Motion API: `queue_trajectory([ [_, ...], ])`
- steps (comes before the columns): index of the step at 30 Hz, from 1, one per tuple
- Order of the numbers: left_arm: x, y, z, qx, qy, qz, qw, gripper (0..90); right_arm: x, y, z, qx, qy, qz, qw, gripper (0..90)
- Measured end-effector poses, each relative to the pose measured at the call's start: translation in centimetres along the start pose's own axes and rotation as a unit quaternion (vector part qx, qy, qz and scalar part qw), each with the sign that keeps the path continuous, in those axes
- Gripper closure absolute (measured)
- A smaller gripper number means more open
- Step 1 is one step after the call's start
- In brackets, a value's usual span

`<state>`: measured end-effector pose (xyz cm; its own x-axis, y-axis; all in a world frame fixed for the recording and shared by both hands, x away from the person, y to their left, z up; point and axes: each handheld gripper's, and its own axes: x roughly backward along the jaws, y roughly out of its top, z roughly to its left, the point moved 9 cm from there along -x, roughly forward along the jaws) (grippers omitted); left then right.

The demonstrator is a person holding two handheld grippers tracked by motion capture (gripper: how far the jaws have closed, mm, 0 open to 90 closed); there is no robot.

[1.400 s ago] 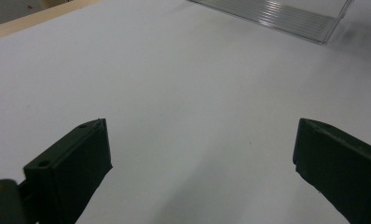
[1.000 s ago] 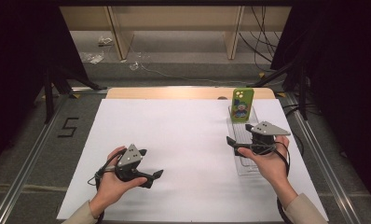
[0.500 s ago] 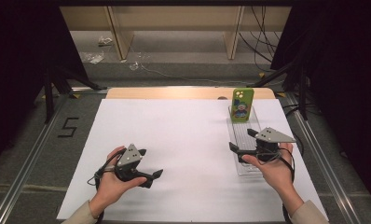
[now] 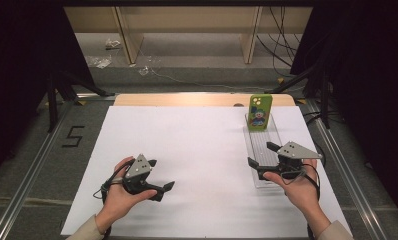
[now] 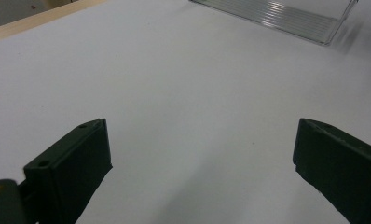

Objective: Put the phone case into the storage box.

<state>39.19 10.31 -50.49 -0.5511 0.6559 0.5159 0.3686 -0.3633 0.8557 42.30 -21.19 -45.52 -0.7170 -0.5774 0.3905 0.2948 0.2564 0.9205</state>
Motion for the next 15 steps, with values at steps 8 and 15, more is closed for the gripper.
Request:
queue_trajectory([
  [8, 0.01, -0.02, 0.03, 0.0, 0.0, 0.0, 1.0, 3.6, 0.51, -0.62, 0.28, 0.004, 0.005, -0.003, 1.0, 14.0],
  [15, 0.05, -0.05, 0.1, 0.001, 0.001, -0.001, 1.0, 3.6, 0.85, -0.87, 0.46, 0.007, 0.008, -0.009, 0.9999, 14.0],
])
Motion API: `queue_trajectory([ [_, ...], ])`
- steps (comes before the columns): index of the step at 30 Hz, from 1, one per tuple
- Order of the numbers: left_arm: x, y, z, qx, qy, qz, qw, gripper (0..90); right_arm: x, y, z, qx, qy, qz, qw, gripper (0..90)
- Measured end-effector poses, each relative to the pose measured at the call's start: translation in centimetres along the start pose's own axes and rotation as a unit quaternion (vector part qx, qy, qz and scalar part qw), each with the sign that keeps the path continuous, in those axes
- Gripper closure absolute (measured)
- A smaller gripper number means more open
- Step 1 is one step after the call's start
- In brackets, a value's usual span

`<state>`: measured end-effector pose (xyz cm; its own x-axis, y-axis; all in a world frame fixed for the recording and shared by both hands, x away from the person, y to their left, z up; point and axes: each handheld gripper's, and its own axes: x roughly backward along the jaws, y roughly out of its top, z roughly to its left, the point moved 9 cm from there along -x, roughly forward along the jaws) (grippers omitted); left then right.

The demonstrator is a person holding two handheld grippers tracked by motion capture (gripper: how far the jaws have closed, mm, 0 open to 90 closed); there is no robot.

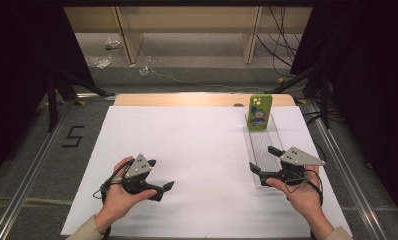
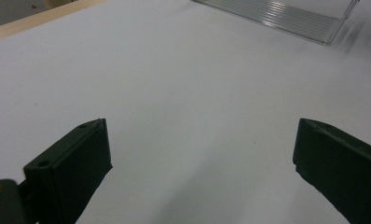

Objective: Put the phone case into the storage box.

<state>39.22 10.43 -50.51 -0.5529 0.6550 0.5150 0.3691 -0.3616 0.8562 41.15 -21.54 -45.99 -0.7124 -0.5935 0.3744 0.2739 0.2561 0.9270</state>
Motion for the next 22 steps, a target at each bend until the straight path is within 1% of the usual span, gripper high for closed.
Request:
queue_trajectory([
  [5, 0.0, -0.05, 0.02, 0.0, 0.0, 0.001, 1.0, 3.6, 0.11, -0.02, 0.24, 0.001, 0.003, -0.005, 1.0, 13.9],
  [8, 0.01, -0.03, 0.02, 0.0, 0.0, 0.0, 1.0, 3.6, 0.09, -0.07, 0.36, 0.001, 0.004, -0.003, 1.0, 13.9],
  [14, -0.01, -0.04, 0.01, 0.0, -0.001, 0.0, 1.0, 3.6, 0.19, 0.19, 0.26, 0.002, 0.001, -0.009, 1.0, 13.7],
  [22, -0.06, -0.07, 0.14, 0.002, -0.002, 0.0, 1.0, 3.6, 0.14, 0.38, 0.25, 0.005, 0.004, -0.012, 0.9999, 12.6],
])
